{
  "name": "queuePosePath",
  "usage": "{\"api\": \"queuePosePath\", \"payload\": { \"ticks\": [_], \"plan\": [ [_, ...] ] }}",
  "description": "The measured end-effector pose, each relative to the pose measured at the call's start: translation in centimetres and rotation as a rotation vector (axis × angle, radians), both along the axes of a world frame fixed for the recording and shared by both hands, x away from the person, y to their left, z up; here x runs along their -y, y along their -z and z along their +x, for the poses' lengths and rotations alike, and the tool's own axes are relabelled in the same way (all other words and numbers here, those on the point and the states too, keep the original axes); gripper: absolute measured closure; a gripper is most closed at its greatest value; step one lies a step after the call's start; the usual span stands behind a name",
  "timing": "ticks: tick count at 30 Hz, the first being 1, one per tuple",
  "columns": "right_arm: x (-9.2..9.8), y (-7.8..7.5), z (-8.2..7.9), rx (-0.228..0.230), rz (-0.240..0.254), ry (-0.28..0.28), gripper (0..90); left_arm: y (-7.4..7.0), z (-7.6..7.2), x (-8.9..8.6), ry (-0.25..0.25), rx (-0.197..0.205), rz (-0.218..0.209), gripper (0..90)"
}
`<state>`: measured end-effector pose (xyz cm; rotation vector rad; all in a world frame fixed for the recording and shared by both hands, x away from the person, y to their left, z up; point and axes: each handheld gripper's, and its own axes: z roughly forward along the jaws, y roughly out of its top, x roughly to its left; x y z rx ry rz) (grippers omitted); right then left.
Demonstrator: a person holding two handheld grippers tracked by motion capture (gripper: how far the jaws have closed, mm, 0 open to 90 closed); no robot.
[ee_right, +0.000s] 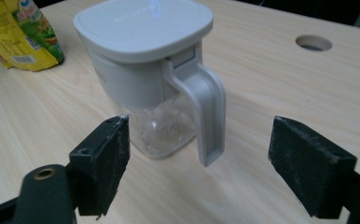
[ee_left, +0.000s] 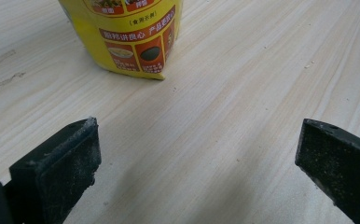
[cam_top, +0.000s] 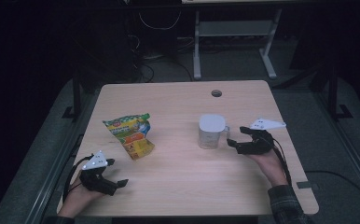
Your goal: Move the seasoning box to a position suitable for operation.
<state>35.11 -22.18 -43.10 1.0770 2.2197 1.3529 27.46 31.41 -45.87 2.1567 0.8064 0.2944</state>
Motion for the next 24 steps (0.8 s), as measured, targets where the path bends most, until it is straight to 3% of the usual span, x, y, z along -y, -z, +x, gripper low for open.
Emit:
{"api": "queuePosePath", "payload": {
  "ticks": [15, 24],
  "plan": [
    [-0.5, 0.6, 2.1, -0.03, -0.014, -0.058, 34.7, 0.0, 0.0, 0.0, 0.005, -0.007, 0.004, 0.0],
    [-0.8, 1.2, 2.9, -0.008, -0.026, -0.054, 43.7, 0.1, 0.0, 0.1, 0.001, -0.01, -0.003, 0.0]
  ]
}}
